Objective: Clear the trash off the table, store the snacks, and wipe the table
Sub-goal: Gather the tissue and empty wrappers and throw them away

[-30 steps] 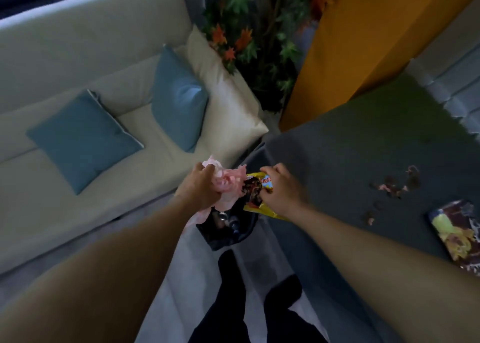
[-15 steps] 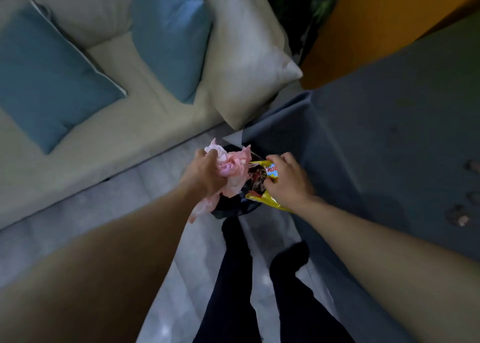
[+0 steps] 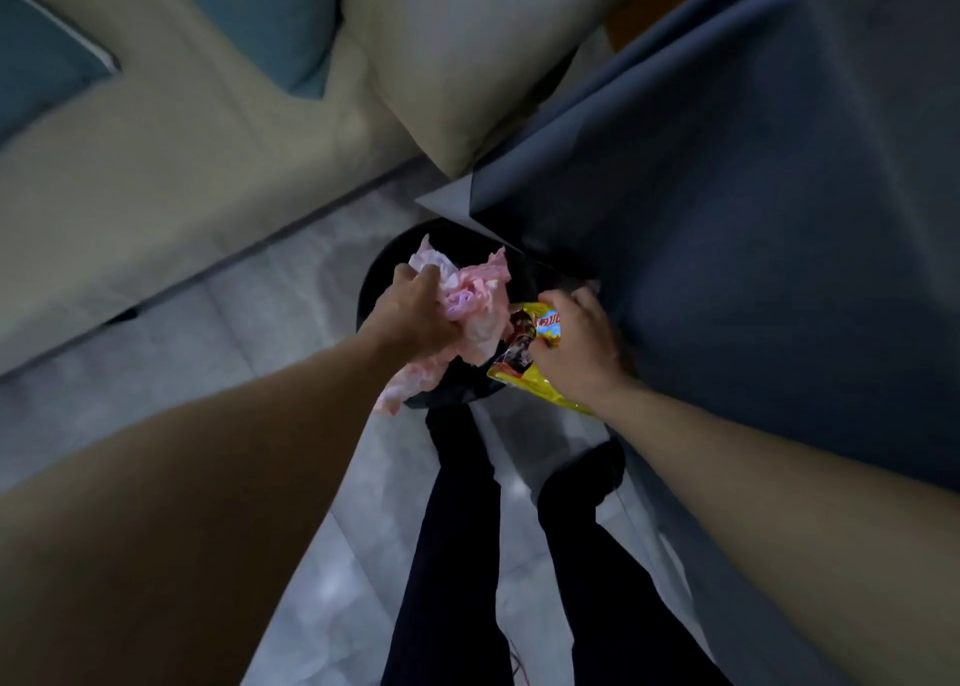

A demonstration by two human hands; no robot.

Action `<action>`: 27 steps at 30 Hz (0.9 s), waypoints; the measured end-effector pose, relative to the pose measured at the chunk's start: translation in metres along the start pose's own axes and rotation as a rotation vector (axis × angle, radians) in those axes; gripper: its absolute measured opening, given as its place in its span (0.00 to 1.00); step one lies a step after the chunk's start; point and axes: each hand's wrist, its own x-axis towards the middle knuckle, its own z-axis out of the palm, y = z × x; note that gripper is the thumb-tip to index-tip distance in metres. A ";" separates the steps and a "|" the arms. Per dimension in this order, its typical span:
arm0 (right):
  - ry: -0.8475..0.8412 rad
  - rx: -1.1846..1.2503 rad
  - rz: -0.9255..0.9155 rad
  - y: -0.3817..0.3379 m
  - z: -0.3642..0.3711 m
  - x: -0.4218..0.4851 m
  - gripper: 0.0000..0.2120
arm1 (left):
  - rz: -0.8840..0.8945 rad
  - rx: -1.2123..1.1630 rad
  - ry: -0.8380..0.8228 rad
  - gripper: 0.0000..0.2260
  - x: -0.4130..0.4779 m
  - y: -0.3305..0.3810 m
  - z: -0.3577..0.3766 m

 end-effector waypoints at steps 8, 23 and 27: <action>-0.044 -0.016 0.038 0.007 0.020 0.010 0.24 | 0.021 0.023 -0.083 0.45 0.020 -0.025 0.017; -0.155 0.063 0.034 -0.024 0.038 0.028 0.40 | 0.064 0.265 0.043 0.32 -0.004 -0.040 -0.006; -0.152 -0.013 -0.049 -0.024 0.022 0.016 0.39 | 0.089 0.337 0.056 0.32 -0.016 -0.036 -0.013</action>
